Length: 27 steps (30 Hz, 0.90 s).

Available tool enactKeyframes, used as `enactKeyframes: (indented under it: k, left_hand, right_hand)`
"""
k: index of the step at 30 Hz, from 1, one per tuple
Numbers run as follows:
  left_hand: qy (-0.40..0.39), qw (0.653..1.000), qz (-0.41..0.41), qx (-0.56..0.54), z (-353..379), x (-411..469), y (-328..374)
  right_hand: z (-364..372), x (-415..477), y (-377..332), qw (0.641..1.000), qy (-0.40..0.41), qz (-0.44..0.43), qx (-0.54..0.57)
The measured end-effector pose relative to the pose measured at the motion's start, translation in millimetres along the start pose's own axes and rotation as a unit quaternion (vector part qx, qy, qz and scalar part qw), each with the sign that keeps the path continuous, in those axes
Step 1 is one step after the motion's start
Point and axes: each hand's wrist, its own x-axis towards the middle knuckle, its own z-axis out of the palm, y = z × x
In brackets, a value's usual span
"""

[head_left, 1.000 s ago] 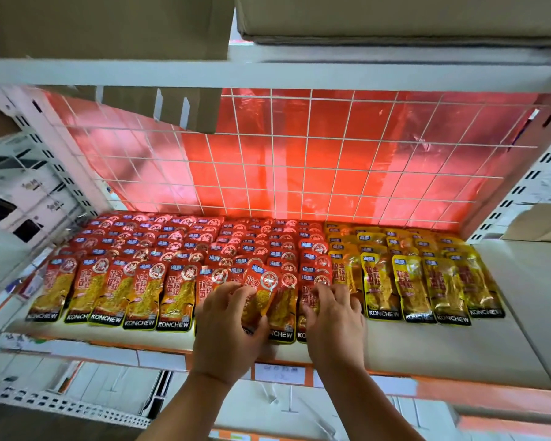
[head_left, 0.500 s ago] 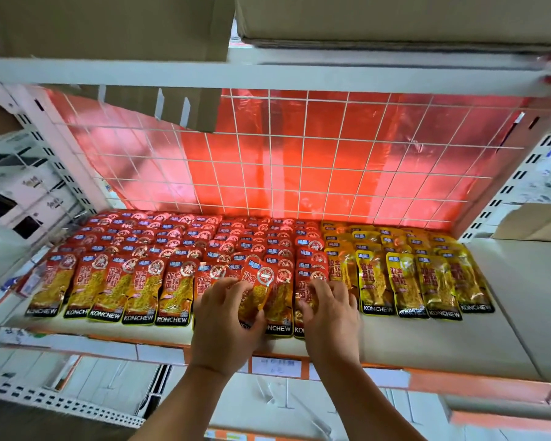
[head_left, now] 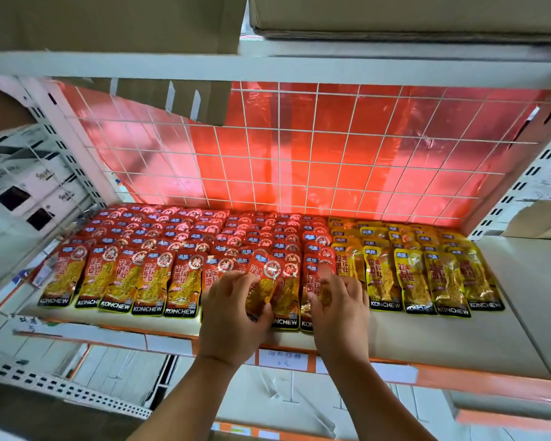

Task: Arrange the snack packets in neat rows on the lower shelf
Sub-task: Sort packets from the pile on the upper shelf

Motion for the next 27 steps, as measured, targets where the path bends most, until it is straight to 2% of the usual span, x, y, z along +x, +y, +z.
enactKeyframes:
  k: [3,6,9,16,20,24,27]
  left_hand:
    - [-0.004,1.000,-0.005,0.001,0,0,1]
    - [-0.005,1.000,-0.008,0.001,0,0,1]
    - [-0.006,1.000,-0.014,-0.002,0,0,2]
    - [-0.004,0.999,-0.018,-0.029,-5,0,5]
    - [0.025,0.996,-0.041,-0.074,-13,5,-1]
    - [0.040,0.996,-0.030,-0.079,-35,9,-30]
    - [0.039,0.996,-0.054,-0.063,-59,7,-73]
  right_hand:
    - [0,0,1,1.000,0.010,-0.003,0.018]
    - [-1,-3,0,0.998,0.025,-0.046,0.025]
    - [0,-6,-1,0.995,0.018,-0.102,0.009]
    - [1,-7,-3,0.987,-0.001,-0.159,-0.034]
    - [2,-6,-5,0.986,-0.001,-0.153,-0.061]
    - [11,-9,-37,0.985,0.036,-0.163,-0.043]
    - [37,-18,-87,0.983,0.022,-0.183,-0.021]
